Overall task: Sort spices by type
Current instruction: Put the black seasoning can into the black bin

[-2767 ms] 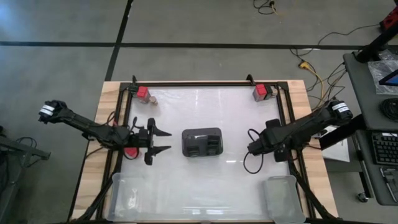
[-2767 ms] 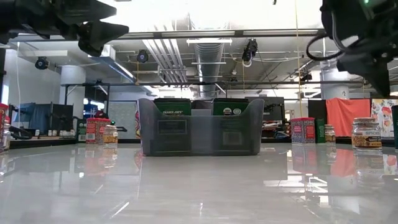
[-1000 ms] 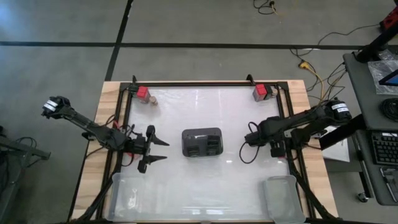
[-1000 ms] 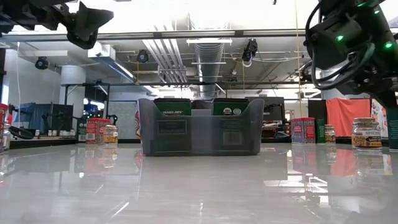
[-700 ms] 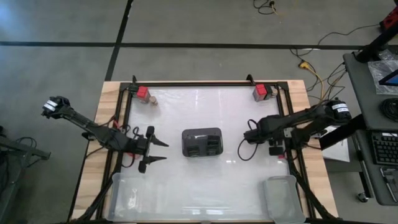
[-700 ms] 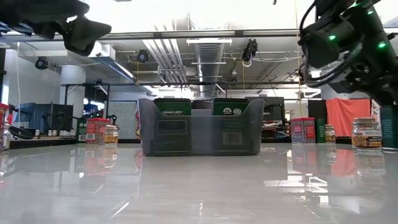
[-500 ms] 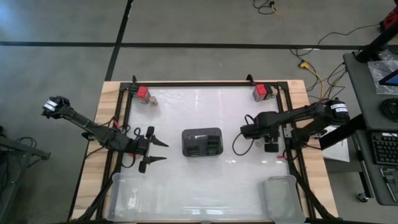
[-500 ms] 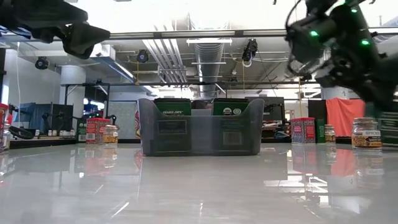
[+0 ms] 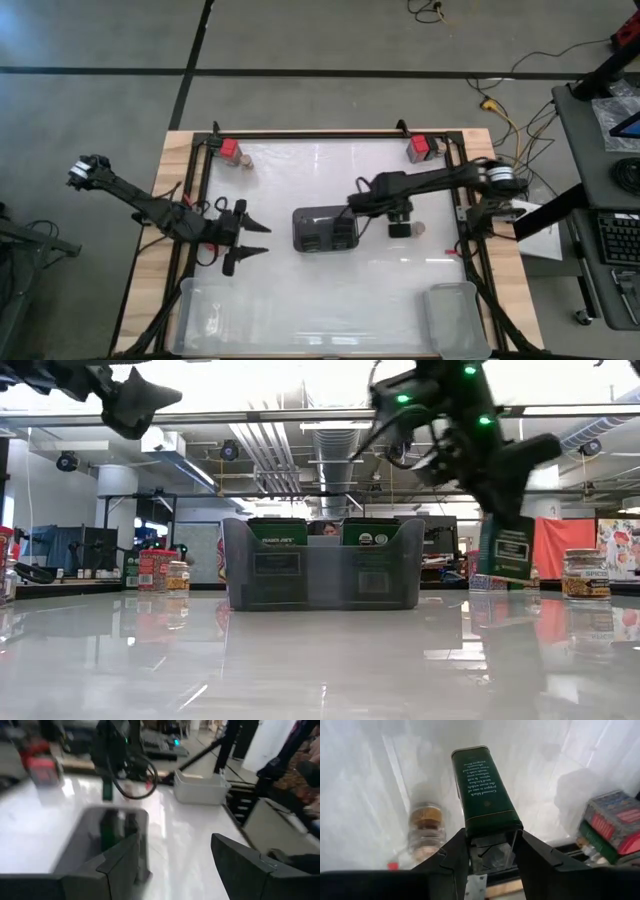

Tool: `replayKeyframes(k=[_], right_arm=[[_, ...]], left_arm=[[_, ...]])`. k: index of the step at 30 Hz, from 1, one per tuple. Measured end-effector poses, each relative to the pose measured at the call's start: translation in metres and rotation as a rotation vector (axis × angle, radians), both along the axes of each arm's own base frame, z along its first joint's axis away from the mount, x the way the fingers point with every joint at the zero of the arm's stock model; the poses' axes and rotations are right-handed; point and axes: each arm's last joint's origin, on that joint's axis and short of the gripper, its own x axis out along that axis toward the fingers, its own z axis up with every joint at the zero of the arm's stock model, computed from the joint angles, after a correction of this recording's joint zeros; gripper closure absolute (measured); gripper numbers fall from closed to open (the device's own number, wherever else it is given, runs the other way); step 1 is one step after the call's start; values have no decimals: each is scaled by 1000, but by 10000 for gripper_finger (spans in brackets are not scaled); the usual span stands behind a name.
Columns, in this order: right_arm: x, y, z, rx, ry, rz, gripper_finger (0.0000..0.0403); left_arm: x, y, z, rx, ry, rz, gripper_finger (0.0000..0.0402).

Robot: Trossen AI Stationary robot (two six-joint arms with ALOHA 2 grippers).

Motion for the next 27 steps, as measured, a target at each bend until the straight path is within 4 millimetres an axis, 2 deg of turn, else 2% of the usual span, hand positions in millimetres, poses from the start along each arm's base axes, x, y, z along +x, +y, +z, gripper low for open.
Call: replayKeyframes(k=[3,5,14,21,27], right_arm=[[17,2,9,0,29,21,281],[27,1,18,-1,-39,19,281],[32,0,59,-66,-186,38,281],[39,2,81,-133,-274,68,278],[46,24,106,-174,-391,151,281]], left_arm=[[-1,-1,4,-65,57,-6,171],[-2,-2,3,-90,100,2,171],[0,-2,-10,-167,192,52,171],[1,-2,-11,-71,175,60,171],[-2,1,-9,88,152,51,171]])
